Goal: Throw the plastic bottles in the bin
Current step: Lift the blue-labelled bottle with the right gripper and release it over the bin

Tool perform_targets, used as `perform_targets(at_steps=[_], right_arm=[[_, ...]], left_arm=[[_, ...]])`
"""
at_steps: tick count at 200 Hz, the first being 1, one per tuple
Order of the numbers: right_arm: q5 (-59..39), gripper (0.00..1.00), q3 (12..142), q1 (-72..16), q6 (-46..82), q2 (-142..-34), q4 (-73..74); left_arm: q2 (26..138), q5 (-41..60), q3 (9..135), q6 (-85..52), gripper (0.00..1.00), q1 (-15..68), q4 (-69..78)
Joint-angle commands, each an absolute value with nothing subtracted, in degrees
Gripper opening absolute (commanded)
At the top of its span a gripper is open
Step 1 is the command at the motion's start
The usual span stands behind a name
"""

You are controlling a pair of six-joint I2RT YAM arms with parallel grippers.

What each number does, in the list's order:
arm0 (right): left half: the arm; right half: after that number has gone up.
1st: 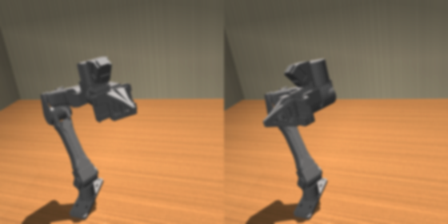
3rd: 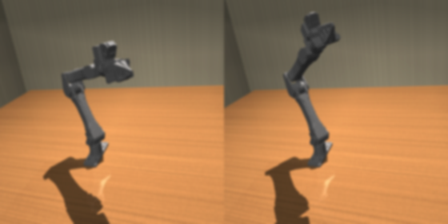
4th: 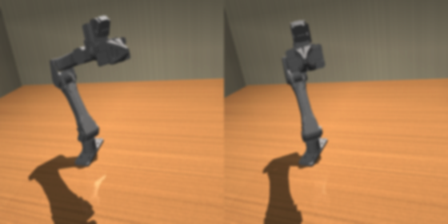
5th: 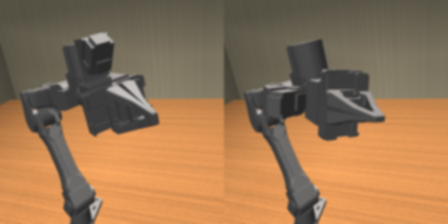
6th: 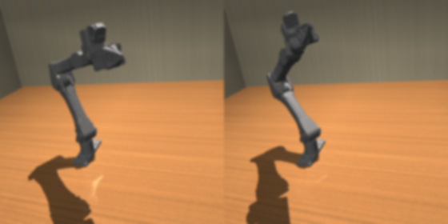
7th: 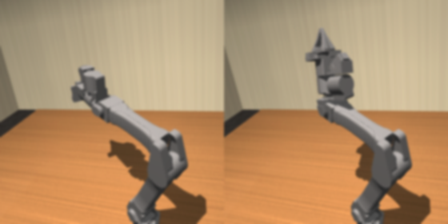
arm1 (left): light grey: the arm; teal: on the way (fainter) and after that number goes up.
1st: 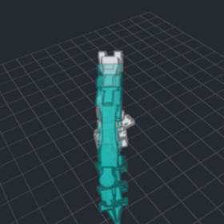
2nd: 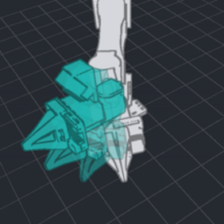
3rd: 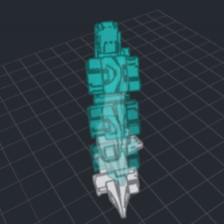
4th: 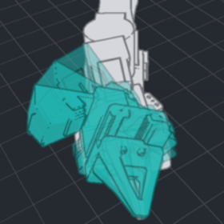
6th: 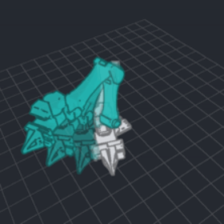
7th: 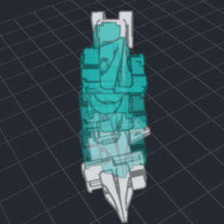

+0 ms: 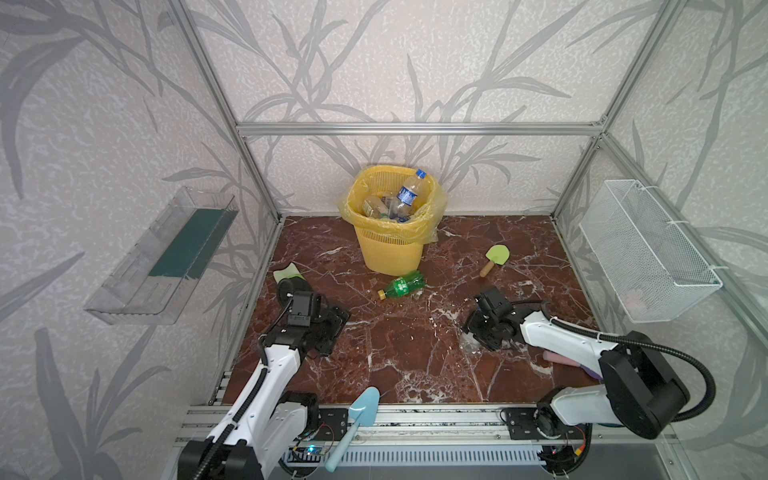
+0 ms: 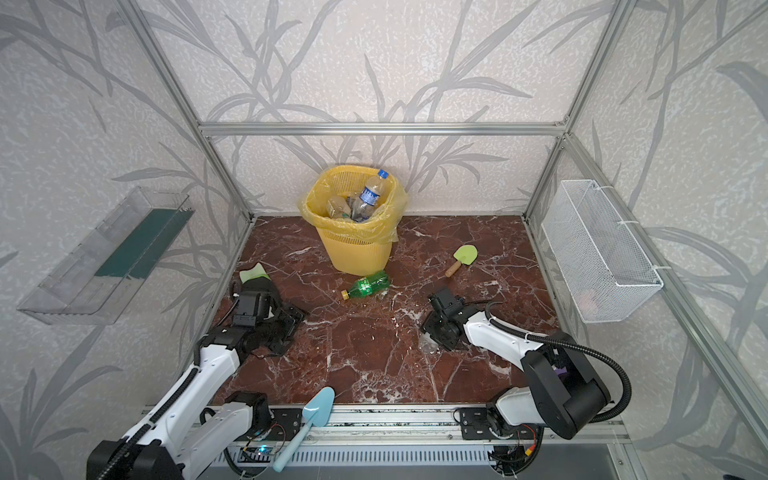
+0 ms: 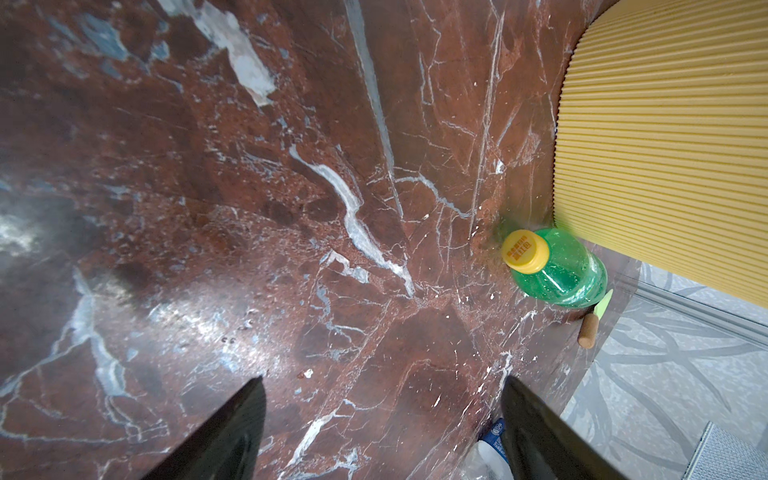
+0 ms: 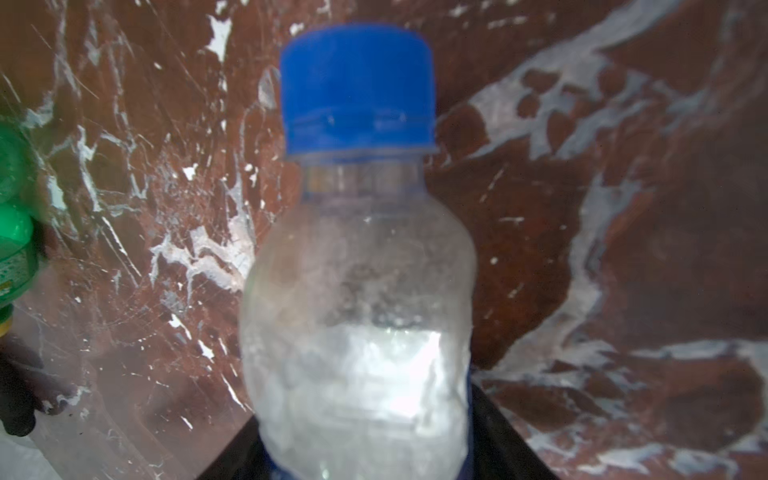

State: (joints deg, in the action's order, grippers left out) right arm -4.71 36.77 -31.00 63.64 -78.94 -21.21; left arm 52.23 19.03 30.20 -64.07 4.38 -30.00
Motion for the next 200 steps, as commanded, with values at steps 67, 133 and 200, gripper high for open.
perform_targets(at_steps=[67,133,200], right_arm=[[-9.9,0.55,34.1,-28.0,54.0,-68.9,-14.9],[-23.3,0.57,63.2,-23.8,61.4,-73.4,0.3],[-25.9,0.83,86.3,-24.8,65.1,-92.8,-7.5]], left_arm=[[51.9,18.7,32.0,-63.8,0.88,4.0,-30.1],[52.6,18.7,33.0,-64.5,0.88,4.0,-29.4],[50.7,17.8,36.2,-63.9,0.88,4.0,-32.4]])
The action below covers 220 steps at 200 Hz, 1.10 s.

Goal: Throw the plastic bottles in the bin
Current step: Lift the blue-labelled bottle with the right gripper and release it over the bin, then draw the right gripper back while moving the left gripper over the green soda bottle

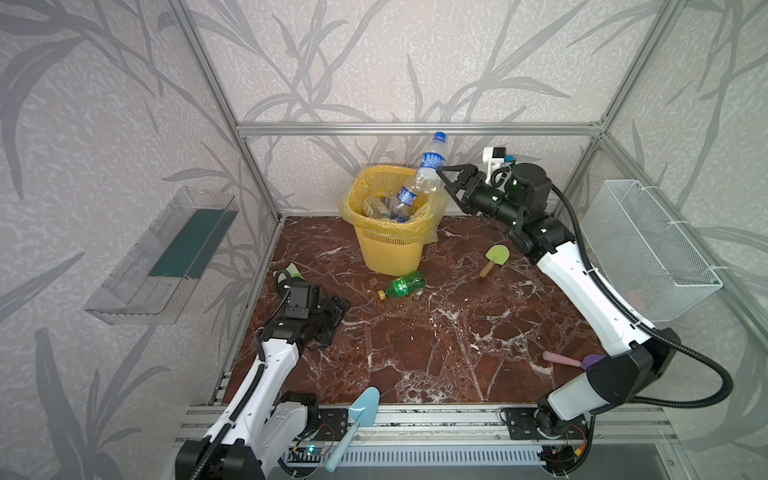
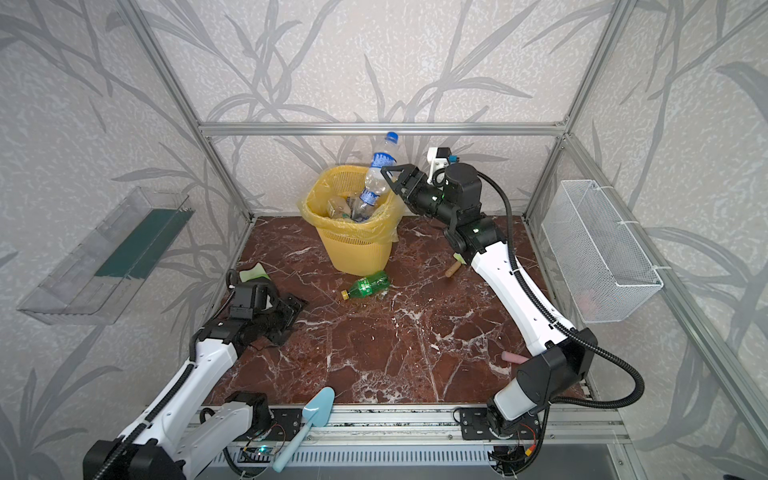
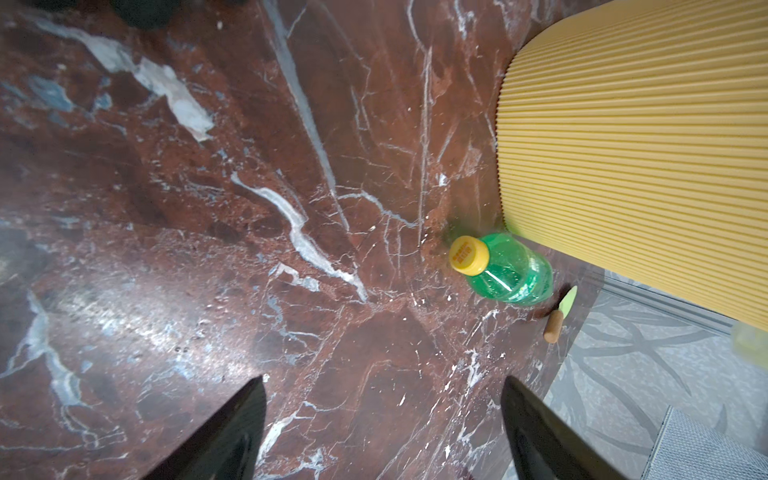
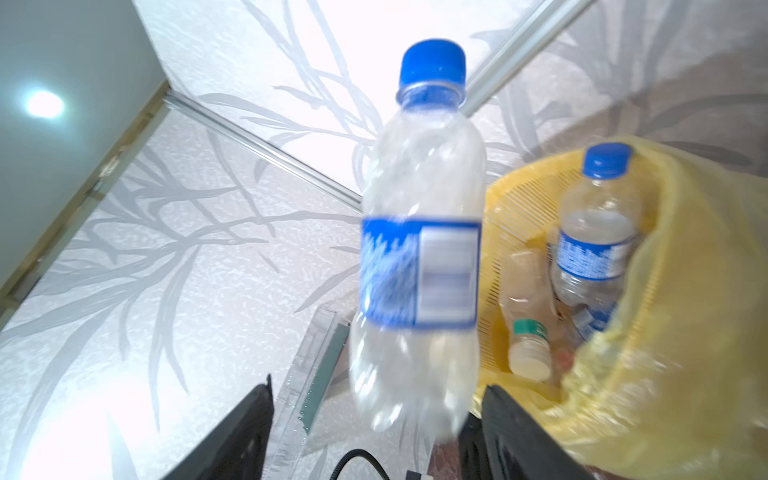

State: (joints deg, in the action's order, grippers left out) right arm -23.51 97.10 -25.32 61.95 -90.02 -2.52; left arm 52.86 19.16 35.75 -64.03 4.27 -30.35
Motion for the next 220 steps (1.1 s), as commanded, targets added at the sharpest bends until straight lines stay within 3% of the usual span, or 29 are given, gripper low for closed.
perform_targets(at_steps=[1,53,91,141,220], right_arm=[[-25.9,0.83,85.6,-24.8,65.1,-92.6,-7.3],[-21.4,0.84,53.9,-20.2,61.0,-77.5,-8.7],[-19.5,0.82,39.0,-18.9,58.1,-69.5,-10.6],[-20.1,0.80,31.9,-19.0,54.9,-65.2,-8.9],[-20.5,0.79,28.4,-18.9,50.2,-57.9,-6.2]], left_arm=[[50.6,17.7,36.1,-63.9,0.88,4.0,-32.4],[50.6,17.7,33.8,-62.7,0.88,3.9,-31.0],[52.2,20.8,36.8,-56.1,0.88,4.3,-27.9],[63.6,7.3,48.7,-39.9,0.88,18.8,-27.1],[86.6,-6.0,63.1,-18.1,0.86,33.5,-27.8]])
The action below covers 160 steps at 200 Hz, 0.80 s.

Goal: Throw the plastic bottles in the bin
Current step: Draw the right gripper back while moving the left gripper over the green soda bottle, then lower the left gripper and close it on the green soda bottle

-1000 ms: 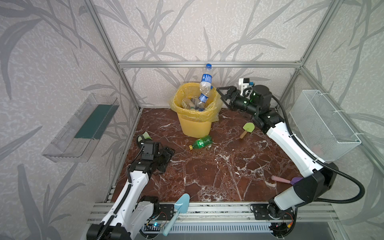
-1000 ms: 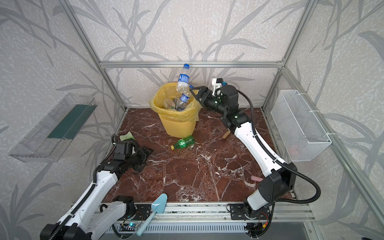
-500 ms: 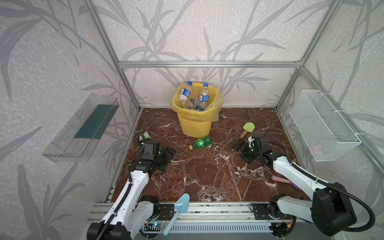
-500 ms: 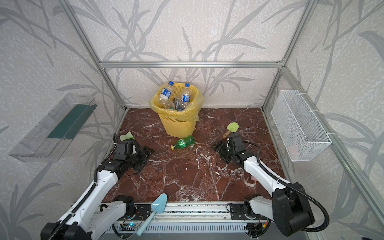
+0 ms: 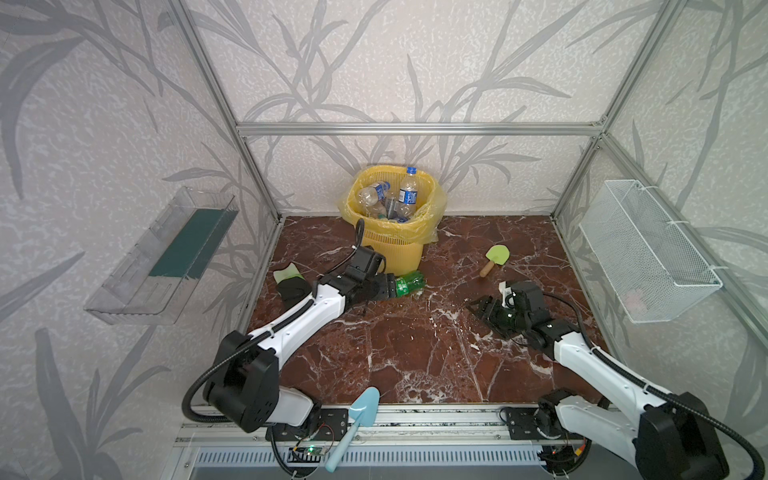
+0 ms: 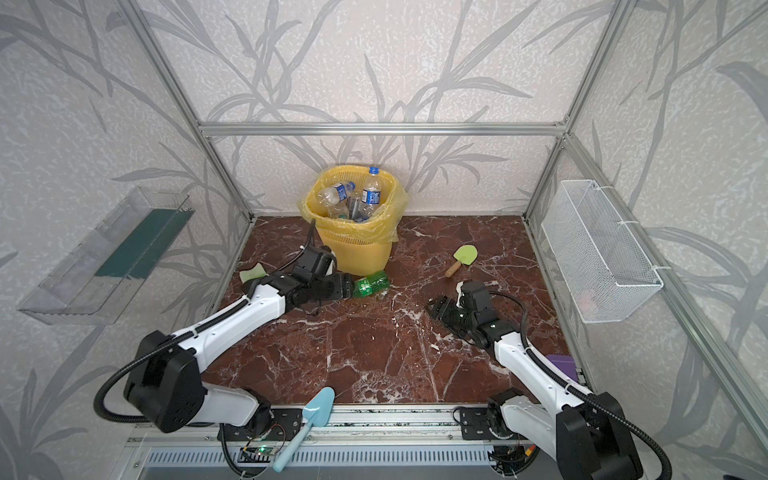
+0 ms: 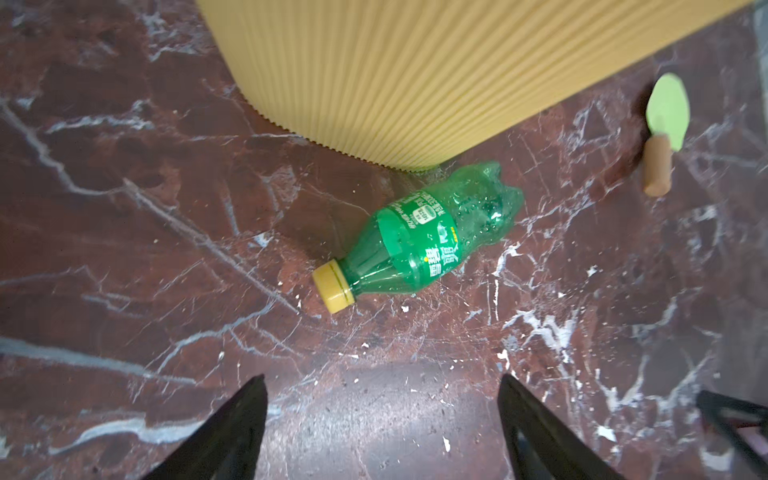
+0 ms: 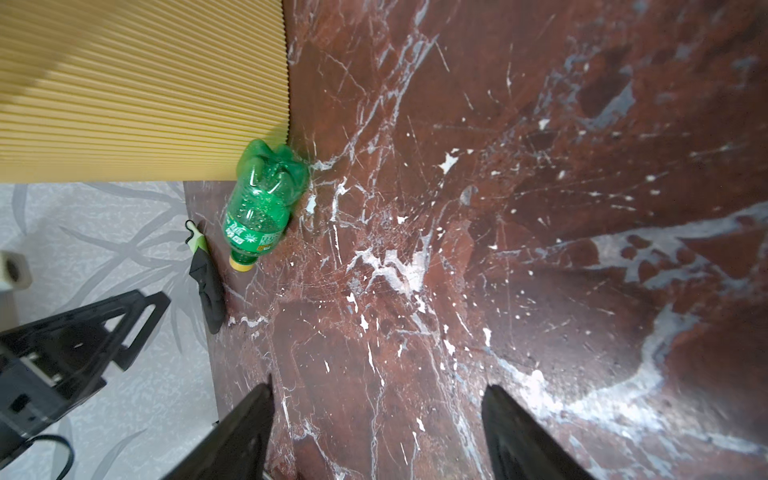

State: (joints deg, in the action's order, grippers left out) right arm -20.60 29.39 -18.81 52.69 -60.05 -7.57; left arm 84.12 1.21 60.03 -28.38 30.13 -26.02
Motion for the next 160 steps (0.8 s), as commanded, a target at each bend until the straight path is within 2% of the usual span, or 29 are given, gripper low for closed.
perform_targets(at_steps=[1,37,67,160], right_arm=[[-20.4,0.79,28.4,-19.0,50.2,-57.8,-6.2],[-19.2,0.78,27.1,-19.0,49.9,-56.5,-5.7],[-19.3,0.78,27.4,-18.9,49.4,-56.5,-5.8],[-18.7,0.76,26.9,-18.9,49.0,-54.2,-7.3]], left_arm=[[86.7,-6.1,63.2,-17.9,0.86,33.7,-27.8],[91.3,-11.0,65.9,-13.5,0.95,36.5,-28.5],[94.4,-13.7,67.4,-10.6,0.97,37.2,-27.8],[104.1,-10.6,74.2,-7.4,0.88,37.2,-26.0]])
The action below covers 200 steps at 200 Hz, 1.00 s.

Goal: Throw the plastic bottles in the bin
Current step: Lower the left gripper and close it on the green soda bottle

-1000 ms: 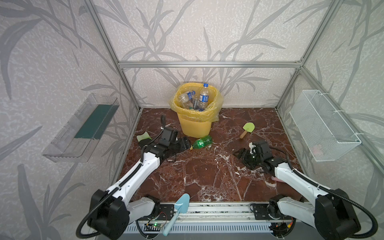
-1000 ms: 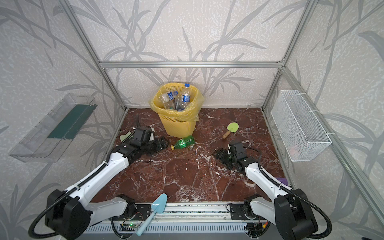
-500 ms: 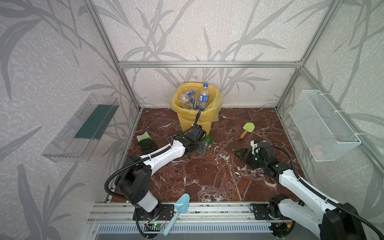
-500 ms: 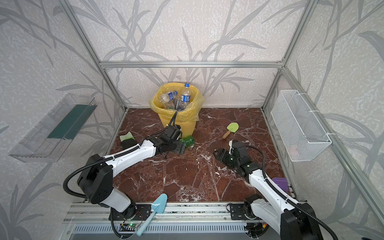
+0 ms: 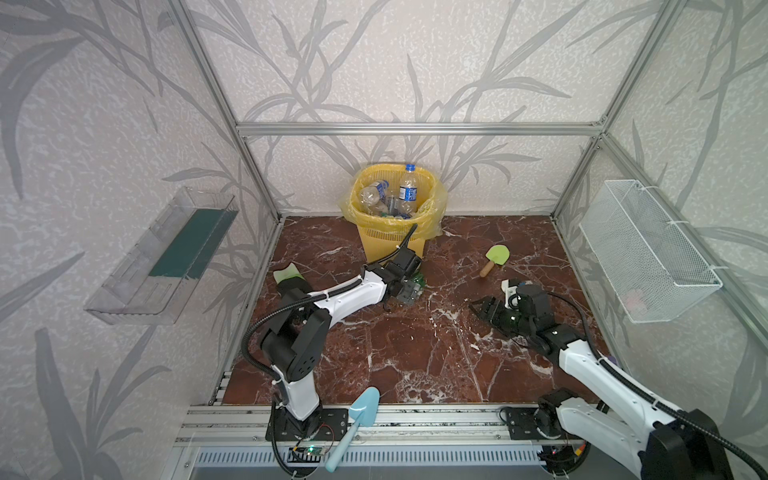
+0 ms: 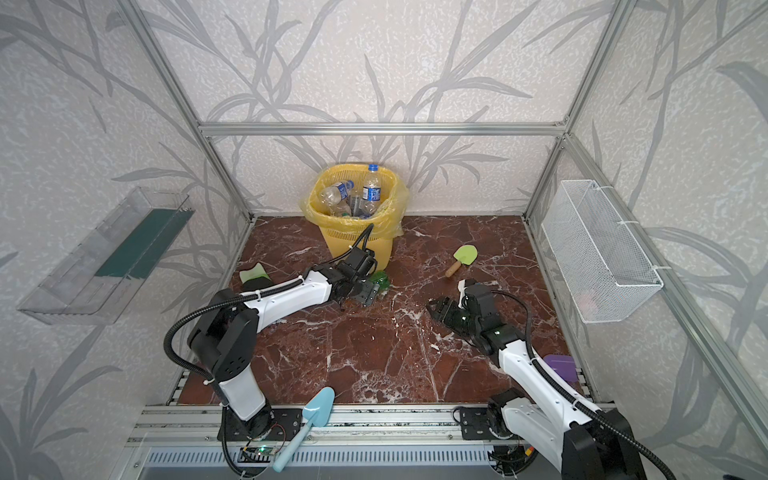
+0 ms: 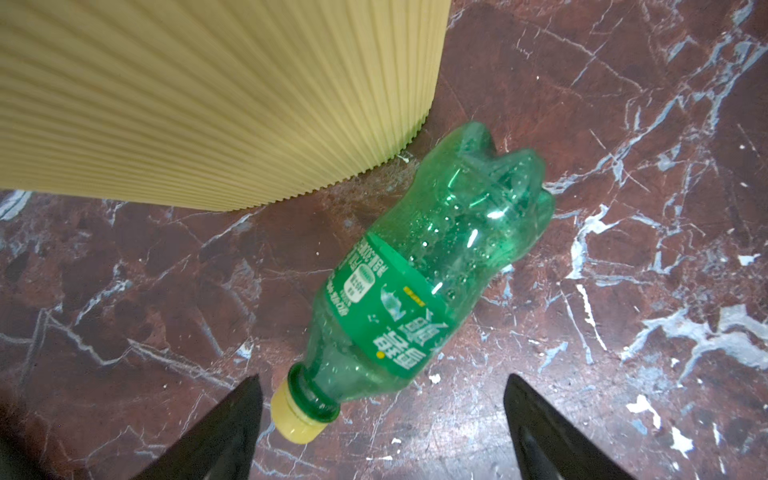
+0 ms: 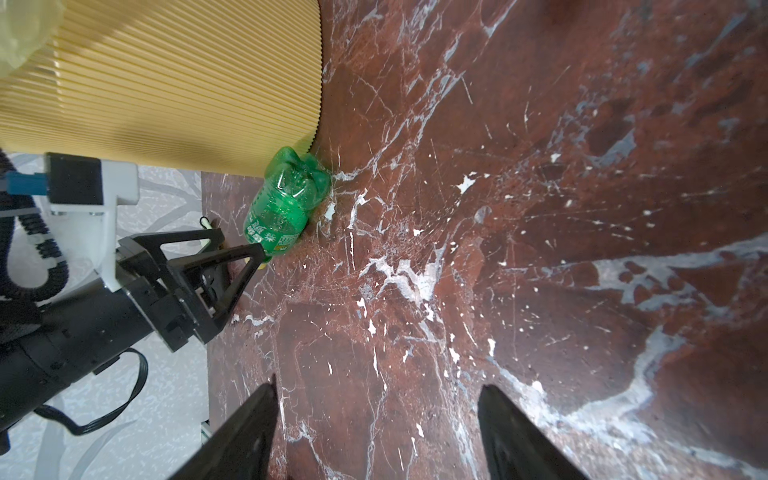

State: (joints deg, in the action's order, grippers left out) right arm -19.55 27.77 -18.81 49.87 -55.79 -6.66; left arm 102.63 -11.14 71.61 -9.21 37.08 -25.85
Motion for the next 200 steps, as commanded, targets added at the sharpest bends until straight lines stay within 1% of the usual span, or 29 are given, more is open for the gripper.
perform_targets(at_steps=[1,72,108,129,148,155,183,200], right_arm=[[-18.7,0.76,26.9,-18.9,49.0,-54.1,-7.4],[-18.7,0.73,26.4,-18.8,49.0,-53.5,-7.2],[-19.0,0.72,26.7,-18.8,48.9,-54.1,-6.8],[-18.8,0.71,26.8,-18.7,48.7,-54.3,-6.6],[-19.0,0.71,27.1,-18.8,48.7,-54.7,-6.4],[-19.0,0.71,27.2,-18.7,48.7,-54.9,-6.4],[-18.6,0.71,27.4,-18.6,48.4,-55.1,-6.4],[-18.7,0.71,27.7,-18.5,48.3,-55.3,-6.6]], left_arm=[[104.2,-10.6,74.3,-7.4,0.88,37.2,-26.1],[108.2,-8.2,74.9,-9.1,0.79,37.2,-28.2],[106.4,-6.1,73.3,-10.1,0.67,37.3,-29.3],[104.4,-3.8,71.6,-10.0,0.64,37.5,-30.1],[103.3,-1.2,71.2,-10.4,0.64,38.5,-31.5],[103.3,-0.8,71.1,-10.6,0.65,39.1,-31.8],[102.4,-4.1,70.4,-13.7,0.76,41.7,-31.4],[101.3,-6.5,70.0,-17.2,0.81,42.1,-30.0]])
